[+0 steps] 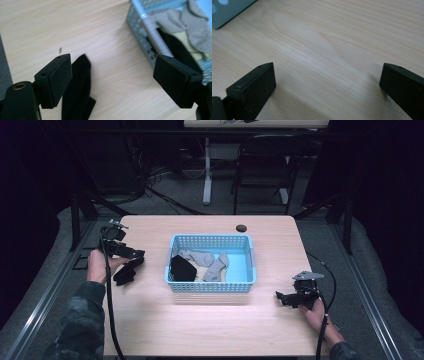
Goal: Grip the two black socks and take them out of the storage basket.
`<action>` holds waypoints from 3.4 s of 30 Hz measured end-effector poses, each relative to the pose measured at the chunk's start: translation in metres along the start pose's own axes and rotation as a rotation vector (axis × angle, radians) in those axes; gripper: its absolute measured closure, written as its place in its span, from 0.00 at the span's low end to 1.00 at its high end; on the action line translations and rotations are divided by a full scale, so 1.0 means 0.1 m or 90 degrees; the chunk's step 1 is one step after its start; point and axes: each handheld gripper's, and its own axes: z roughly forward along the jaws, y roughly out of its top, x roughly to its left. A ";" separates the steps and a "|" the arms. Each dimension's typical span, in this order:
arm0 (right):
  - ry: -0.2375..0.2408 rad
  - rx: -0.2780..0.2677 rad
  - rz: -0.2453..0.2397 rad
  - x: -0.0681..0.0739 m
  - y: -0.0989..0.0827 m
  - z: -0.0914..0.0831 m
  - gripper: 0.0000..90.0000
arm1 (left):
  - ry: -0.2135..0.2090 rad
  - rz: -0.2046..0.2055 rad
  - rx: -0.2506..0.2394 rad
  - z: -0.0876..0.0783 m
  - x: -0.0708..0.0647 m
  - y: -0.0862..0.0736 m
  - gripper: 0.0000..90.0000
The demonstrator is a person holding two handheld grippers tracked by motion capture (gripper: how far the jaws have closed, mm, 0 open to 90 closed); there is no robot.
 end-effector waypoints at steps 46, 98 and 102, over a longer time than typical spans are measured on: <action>0.001 -0.002 0.001 0.00 0.00 0.00 0.00 | -0.076 0.179 0.158 1.24 -0.94 0.69 0.50; 0.000 -0.001 -0.001 0.00 0.00 0.00 0.00 | -0.097 0.179 0.133 0.91 -1.01 0.66 0.98; 0.000 -0.001 -0.001 0.00 0.00 0.00 0.00 | -0.098 0.182 0.114 0.83 -1.04 0.70 0.98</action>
